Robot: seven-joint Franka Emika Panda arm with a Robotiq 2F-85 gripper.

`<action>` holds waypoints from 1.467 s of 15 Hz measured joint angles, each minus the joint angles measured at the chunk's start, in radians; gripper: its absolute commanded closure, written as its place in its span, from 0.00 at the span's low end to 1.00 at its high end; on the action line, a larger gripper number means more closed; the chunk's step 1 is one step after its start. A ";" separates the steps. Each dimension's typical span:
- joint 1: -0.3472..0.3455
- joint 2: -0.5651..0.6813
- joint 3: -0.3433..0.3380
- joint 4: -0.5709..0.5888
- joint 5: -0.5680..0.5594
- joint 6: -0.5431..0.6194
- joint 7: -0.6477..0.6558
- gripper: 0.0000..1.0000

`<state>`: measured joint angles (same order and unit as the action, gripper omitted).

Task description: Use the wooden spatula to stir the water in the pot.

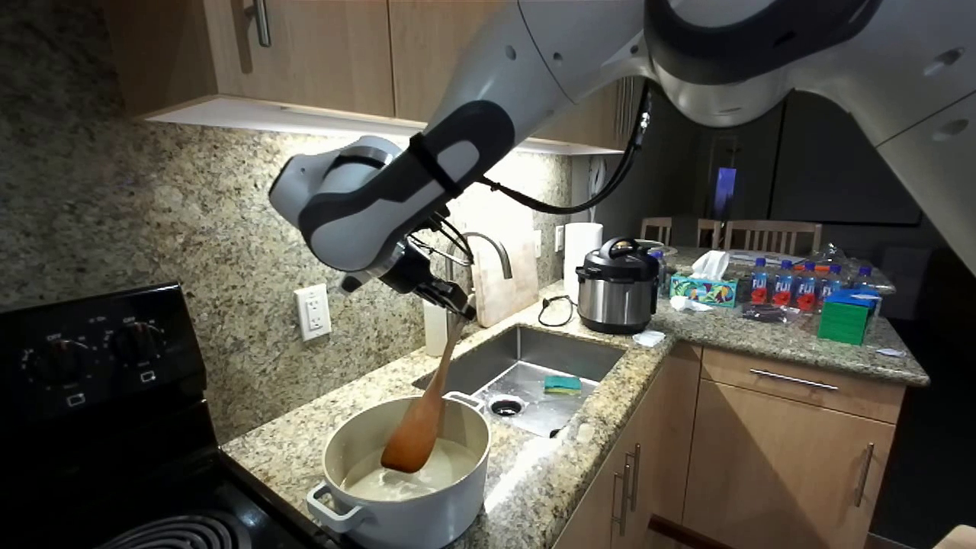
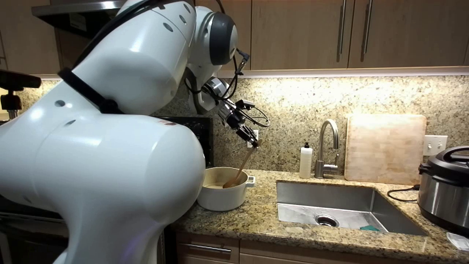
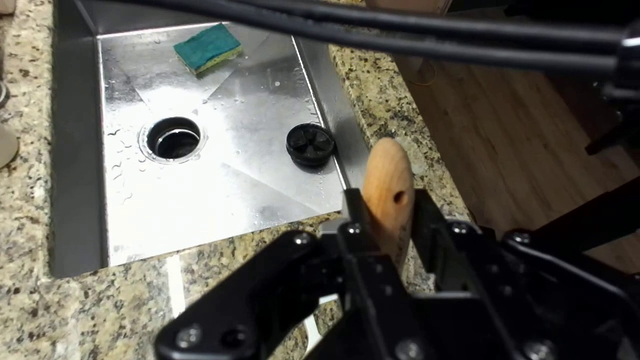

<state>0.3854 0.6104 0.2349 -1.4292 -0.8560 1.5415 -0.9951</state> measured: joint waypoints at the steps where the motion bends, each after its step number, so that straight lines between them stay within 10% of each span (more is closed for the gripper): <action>1: -0.003 -0.007 0.000 -0.010 0.000 -0.008 0.000 0.93; 22: 0.061 0.128 0.044 0.094 -0.005 -0.041 -0.077 0.93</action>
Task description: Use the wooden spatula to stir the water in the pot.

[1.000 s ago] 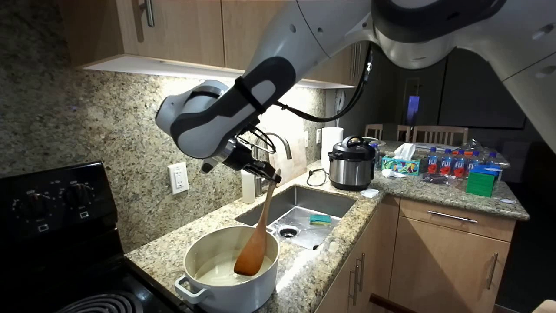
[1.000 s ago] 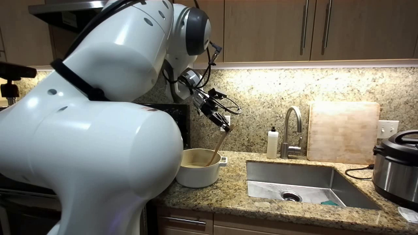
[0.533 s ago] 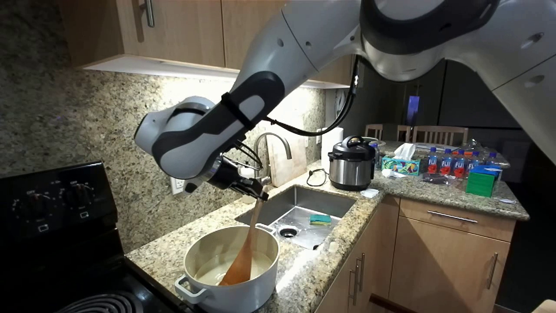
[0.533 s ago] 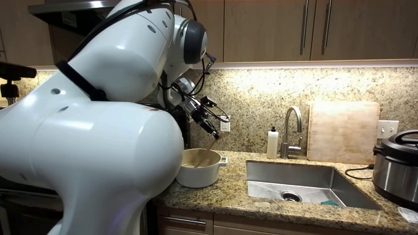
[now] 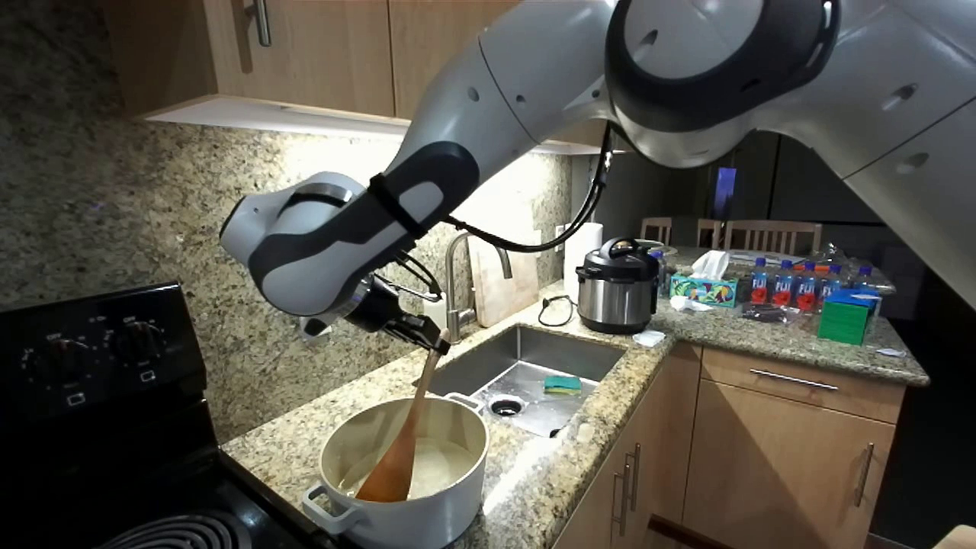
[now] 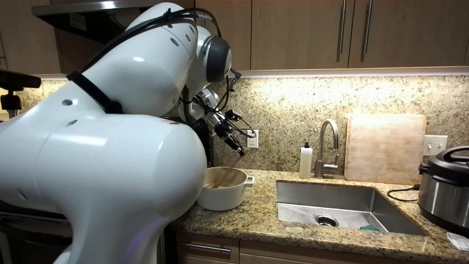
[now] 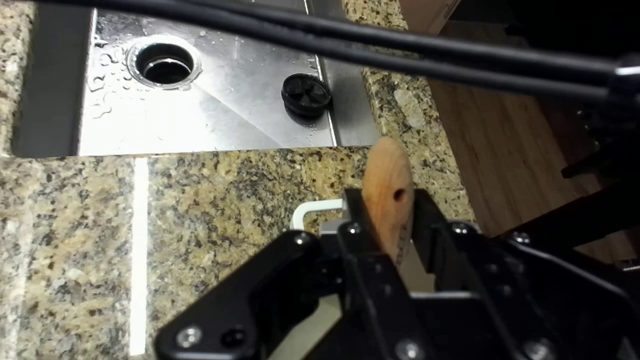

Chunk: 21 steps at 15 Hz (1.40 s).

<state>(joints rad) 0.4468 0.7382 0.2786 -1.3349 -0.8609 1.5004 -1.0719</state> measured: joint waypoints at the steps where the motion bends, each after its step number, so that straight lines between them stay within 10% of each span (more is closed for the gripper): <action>1: 0.000 0.001 -0.007 0.008 0.001 -0.002 0.000 0.93; 21: -0.009 -0.111 -0.022 -0.097 -0.009 -0.061 0.086 0.93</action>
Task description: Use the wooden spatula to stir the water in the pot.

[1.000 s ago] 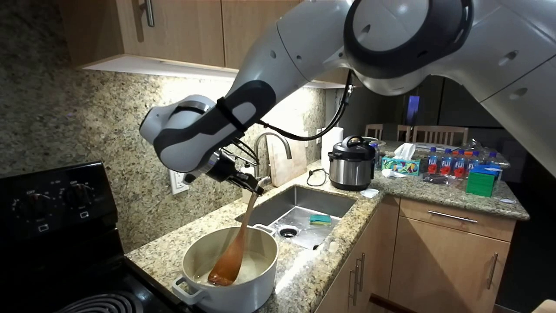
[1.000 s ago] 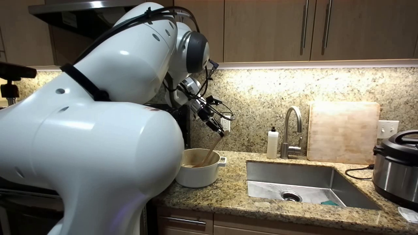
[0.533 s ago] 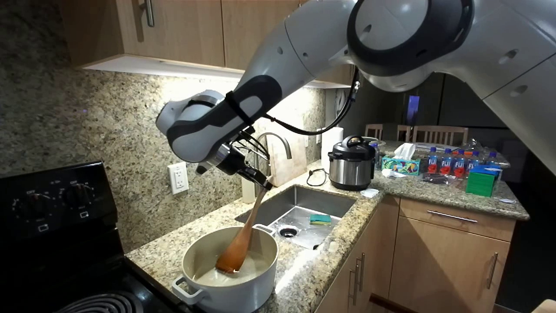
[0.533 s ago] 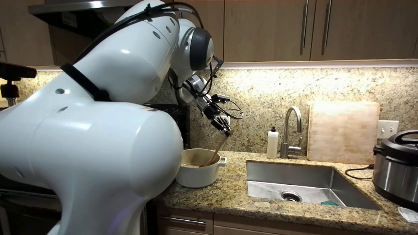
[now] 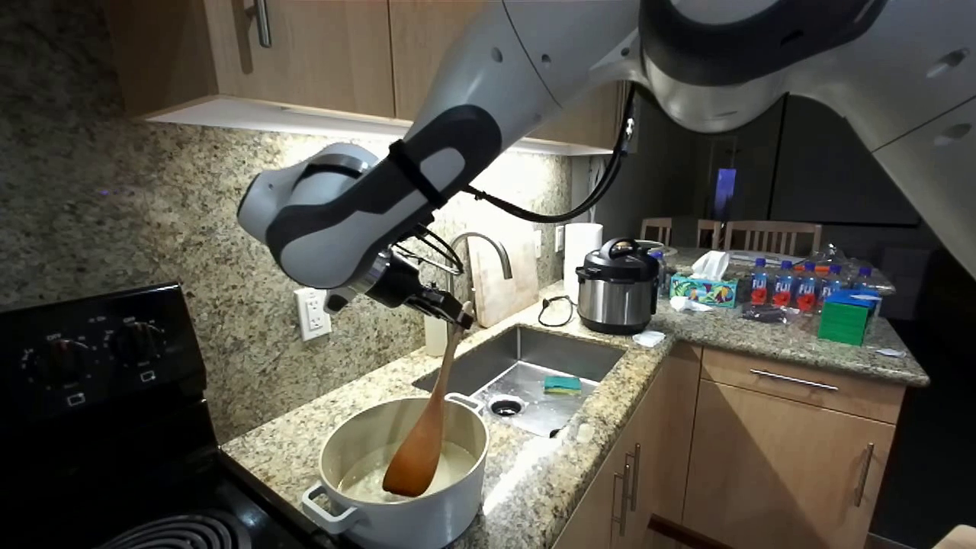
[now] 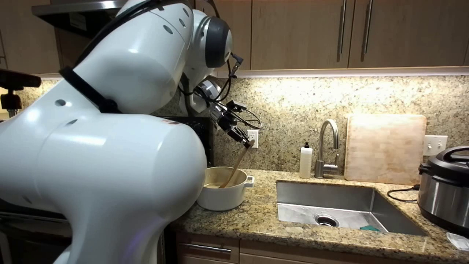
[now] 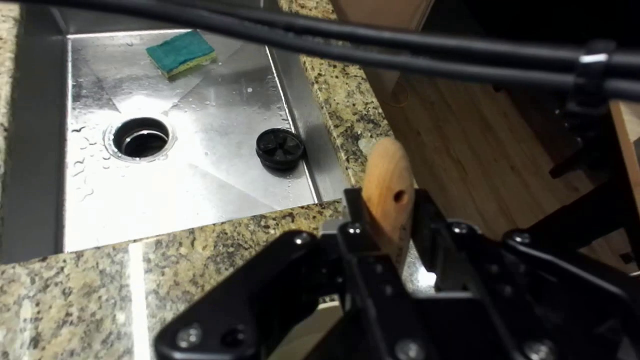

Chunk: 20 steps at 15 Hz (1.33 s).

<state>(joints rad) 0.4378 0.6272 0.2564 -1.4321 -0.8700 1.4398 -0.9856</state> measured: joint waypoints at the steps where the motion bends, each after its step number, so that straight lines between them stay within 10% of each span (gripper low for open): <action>1: 0.011 -0.009 0.010 -0.017 -0.016 0.000 -0.017 0.93; 12: 0.032 -0.029 0.048 -0.038 -0.084 0.096 -0.087 0.93; 20: 0.040 -0.023 0.007 -0.001 -0.084 -0.090 0.085 0.93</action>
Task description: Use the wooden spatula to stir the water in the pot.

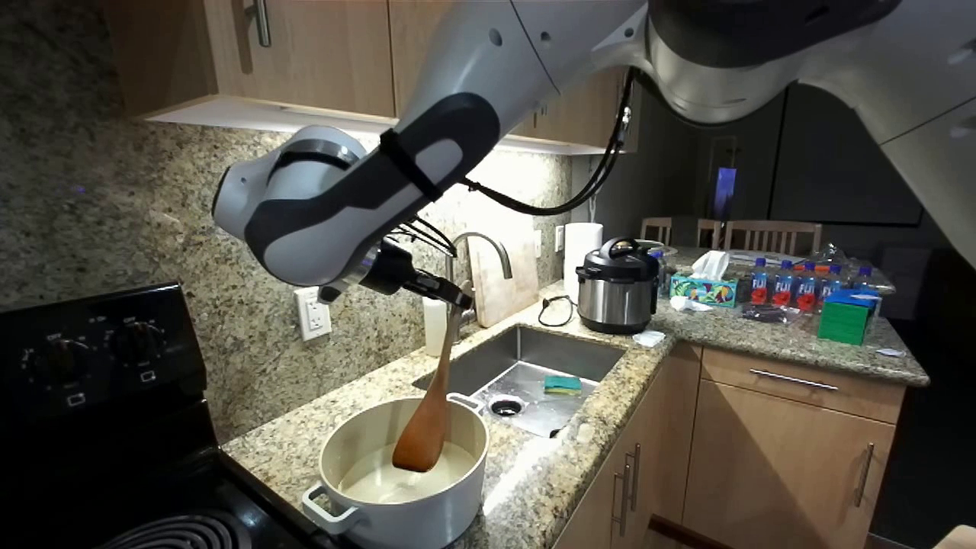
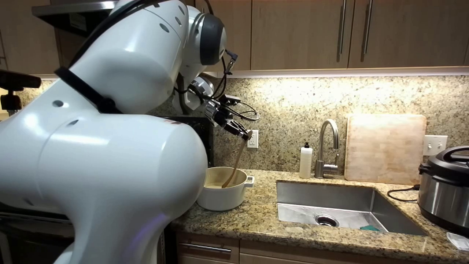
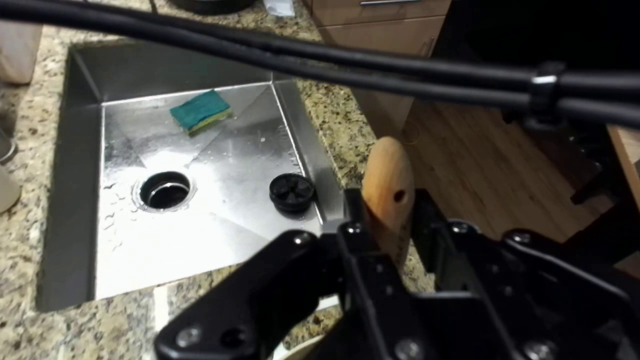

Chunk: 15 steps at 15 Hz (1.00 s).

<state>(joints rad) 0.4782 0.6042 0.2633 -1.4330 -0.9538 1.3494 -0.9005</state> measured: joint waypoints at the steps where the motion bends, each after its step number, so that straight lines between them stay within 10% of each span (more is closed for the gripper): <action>1: 0.000 0.002 -0.004 0.005 0.002 -0.029 0.026 0.93; 15: 0.061 0.209 0.015 0.140 0.003 -0.123 0.075 0.93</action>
<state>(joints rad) 0.5387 0.8137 0.2786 -1.2926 -0.9513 1.2262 -0.8254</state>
